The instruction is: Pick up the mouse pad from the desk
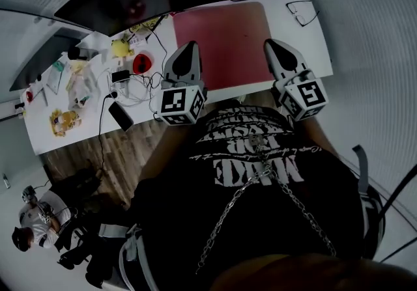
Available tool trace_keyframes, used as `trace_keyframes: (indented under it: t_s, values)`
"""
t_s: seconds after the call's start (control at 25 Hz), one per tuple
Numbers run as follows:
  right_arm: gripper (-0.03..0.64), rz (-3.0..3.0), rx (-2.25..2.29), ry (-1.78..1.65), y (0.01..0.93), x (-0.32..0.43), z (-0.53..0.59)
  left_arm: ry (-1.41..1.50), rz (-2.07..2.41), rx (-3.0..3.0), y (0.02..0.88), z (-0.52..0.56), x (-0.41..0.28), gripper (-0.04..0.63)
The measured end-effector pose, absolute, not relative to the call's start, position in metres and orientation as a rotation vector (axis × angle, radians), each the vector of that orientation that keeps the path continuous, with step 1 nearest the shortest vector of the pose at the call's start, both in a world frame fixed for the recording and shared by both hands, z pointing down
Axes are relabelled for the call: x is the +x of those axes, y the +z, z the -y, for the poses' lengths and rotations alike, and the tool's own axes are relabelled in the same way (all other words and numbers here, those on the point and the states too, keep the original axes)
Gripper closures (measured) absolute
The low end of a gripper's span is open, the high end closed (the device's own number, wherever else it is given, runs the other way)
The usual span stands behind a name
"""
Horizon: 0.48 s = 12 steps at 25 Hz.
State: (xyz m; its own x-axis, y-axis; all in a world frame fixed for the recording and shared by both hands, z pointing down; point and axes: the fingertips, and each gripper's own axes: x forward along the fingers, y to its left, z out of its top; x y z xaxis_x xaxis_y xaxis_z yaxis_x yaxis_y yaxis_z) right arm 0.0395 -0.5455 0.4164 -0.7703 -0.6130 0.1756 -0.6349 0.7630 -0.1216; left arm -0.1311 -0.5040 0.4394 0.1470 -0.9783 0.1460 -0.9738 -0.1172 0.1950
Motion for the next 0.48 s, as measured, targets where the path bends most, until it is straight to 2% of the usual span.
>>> trace_keyframes:
  t_s: [0.48]
  values:
    - [0.620,2.887,0.895,0.370,0.440,0.047,0.604,0.064,1.993,2.046,0.463,0.530,-0.135,0.589]
